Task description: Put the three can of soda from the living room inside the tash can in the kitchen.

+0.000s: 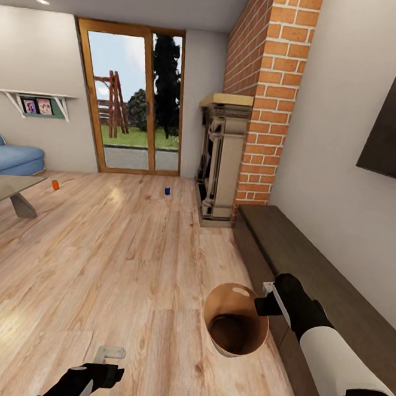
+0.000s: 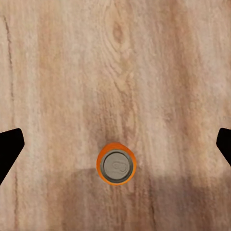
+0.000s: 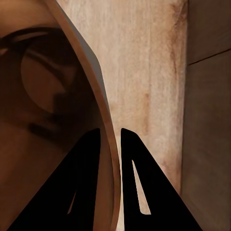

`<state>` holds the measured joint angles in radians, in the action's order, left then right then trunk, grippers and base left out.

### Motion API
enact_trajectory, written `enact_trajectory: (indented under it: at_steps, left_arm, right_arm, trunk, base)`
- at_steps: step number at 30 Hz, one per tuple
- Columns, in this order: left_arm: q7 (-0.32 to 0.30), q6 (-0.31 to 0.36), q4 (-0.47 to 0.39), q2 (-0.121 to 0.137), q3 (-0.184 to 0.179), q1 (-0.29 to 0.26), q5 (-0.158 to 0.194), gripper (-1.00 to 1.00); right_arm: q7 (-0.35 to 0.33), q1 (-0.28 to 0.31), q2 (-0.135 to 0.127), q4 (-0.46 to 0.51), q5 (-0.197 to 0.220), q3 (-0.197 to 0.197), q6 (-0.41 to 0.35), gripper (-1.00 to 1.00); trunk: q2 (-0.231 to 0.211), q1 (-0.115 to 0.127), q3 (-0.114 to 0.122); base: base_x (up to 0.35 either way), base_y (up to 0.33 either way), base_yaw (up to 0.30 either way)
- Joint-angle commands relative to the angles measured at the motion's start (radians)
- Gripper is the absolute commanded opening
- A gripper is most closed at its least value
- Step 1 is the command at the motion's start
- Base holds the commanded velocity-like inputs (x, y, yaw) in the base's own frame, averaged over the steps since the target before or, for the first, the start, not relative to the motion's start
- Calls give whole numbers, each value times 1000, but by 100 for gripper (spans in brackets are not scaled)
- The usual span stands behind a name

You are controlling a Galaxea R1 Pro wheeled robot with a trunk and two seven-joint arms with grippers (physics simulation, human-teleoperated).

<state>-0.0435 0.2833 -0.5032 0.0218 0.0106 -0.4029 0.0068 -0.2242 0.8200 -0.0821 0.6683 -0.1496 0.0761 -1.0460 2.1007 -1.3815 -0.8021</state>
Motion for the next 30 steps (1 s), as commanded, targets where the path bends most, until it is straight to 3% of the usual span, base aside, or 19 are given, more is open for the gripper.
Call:
enact_trajectory:
  at_steps: [1,30]
  left_arm:
    - [0,0,5,0,0,-2,0,100]
    - [1,-3,14,0,0,-7,-3,100]
  right_arm:
    - [-3,1,1,0,18,-1,-1,-100]
    - [-2,18,-2,2,17,-1,-1,-100]
  trunk:
    - [7,-4,-4]
    - [210,-115,-113]
  base:
    - [0,0,0]
    - [0,0,0]
